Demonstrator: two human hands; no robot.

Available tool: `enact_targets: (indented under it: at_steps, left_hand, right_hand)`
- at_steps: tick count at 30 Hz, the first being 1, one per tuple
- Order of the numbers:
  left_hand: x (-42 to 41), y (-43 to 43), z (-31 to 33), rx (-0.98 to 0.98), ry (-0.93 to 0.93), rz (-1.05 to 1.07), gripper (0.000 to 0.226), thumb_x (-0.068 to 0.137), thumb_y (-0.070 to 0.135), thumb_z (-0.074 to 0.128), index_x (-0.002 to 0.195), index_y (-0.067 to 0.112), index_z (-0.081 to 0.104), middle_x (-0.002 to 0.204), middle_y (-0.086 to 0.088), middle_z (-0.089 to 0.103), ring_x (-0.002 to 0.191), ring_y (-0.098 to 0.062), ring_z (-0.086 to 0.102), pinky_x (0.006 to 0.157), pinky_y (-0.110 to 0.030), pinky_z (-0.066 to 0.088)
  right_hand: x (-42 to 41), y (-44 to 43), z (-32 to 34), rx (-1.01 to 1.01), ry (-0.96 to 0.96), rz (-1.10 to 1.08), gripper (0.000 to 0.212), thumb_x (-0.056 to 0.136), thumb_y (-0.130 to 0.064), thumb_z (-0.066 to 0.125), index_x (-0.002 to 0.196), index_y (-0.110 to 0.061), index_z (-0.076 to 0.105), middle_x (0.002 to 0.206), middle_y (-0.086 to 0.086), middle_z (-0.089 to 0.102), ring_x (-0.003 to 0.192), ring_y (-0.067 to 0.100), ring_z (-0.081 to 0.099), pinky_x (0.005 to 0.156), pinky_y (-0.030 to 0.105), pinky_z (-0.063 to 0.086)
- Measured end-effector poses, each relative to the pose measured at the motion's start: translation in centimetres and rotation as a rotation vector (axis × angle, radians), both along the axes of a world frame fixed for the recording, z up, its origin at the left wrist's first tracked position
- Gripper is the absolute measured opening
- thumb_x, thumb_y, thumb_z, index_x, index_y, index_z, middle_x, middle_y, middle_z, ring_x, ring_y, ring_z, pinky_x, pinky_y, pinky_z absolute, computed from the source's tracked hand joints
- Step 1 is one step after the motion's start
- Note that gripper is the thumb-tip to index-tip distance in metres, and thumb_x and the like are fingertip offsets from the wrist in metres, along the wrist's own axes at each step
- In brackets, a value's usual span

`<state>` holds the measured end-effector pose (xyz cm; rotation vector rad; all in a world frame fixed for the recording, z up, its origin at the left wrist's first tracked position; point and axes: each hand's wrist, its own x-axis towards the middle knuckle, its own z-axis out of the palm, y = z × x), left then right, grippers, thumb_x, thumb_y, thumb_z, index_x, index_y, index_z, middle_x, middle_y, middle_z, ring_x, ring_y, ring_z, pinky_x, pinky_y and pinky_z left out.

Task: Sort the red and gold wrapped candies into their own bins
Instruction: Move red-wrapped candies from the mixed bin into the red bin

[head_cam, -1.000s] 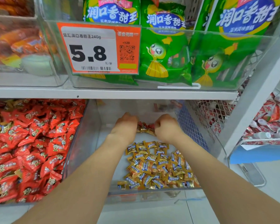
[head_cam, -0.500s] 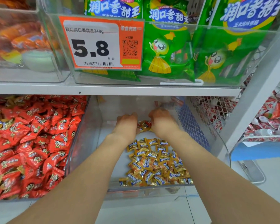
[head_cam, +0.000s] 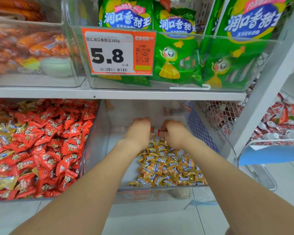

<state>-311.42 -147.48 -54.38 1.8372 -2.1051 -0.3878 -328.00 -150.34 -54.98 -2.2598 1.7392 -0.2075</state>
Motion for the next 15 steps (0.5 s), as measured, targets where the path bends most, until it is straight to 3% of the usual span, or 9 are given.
enact_targets:
  at_steps: [4, 8, 11, 13, 15]
  left_hand:
    - [0.0, 1.9, 2.7, -0.061, 0.131, 0.038, 0.025, 0.097, 0.016, 0.069, 0.119, 0.007, 0.060, 0.113, -0.017, 0.059, 0.102, -0.041, 0.061, 0.087, -0.046, 0.053]
    - [1.2, 5.5, 5.7, -0.124, 0.246, 0.038, 0.018, 0.099, 0.017, 0.068, 0.116, 0.019, 0.061, 0.111, -0.009, 0.055, 0.094, -0.033, 0.061, 0.088, -0.047, 0.054]
    - [2.3, 8.6, 8.0, -0.179, 0.292, 0.005, 0.018, 0.100, 0.014, 0.067, 0.112, 0.025, 0.062, 0.109, -0.004, 0.058, 0.090, -0.018, 0.060, 0.086, -0.038, 0.052]
    - [3.3, 10.7, 9.5, -0.236, 0.250, -0.027, 0.020, 0.100, 0.012, 0.065, 0.115, 0.025, 0.060, 0.106, 0.000, 0.060, 0.084, -0.007, 0.055, 0.082, -0.032, 0.045]
    - [4.7, 12.4, 10.4, -0.312, 0.220, -0.025, 0.022, 0.100, 0.013, 0.064, 0.118, 0.024, 0.058, 0.106, 0.000, 0.061, 0.090, -0.013, 0.056, 0.084, -0.036, 0.044]
  right_hand:
    - [-0.1, 1.5, 2.1, -0.017, -0.285, -0.054, 0.020, 0.106, -0.016, 0.054, 0.109, -0.006, 0.071, 0.099, 0.008, 0.070, 0.092, 0.027, 0.064, 0.075, 0.033, 0.046]
    - [0.4, 4.2, 4.0, 0.151, -0.599, -0.181, 0.035, 0.110, -0.030, 0.049, 0.087, -0.007, 0.061, 0.064, 0.001, 0.049, 0.056, 0.019, 0.048, 0.059, 0.035, 0.043]
    - [1.7, 6.5, 5.2, 0.324, -0.914, -0.321, 0.033, 0.111, -0.034, 0.049, 0.101, -0.005, 0.058, 0.068, 0.005, 0.055, 0.047, 0.013, 0.043, 0.046, 0.030, 0.037]
    - [3.4, 8.3, 5.9, 0.410, -1.116, -0.343, 0.028, 0.112, -0.025, 0.049, 0.105, 0.000, 0.058, 0.074, 0.009, 0.060, 0.050, 0.013, 0.039, 0.042, 0.026, 0.030]
    - [5.3, 10.2, 6.7, 0.401, -1.240, -0.364, 0.022, 0.112, -0.010, 0.046, 0.109, 0.004, 0.063, 0.081, 0.012, 0.061, 0.054, 0.013, 0.038, 0.042, 0.024, 0.029]
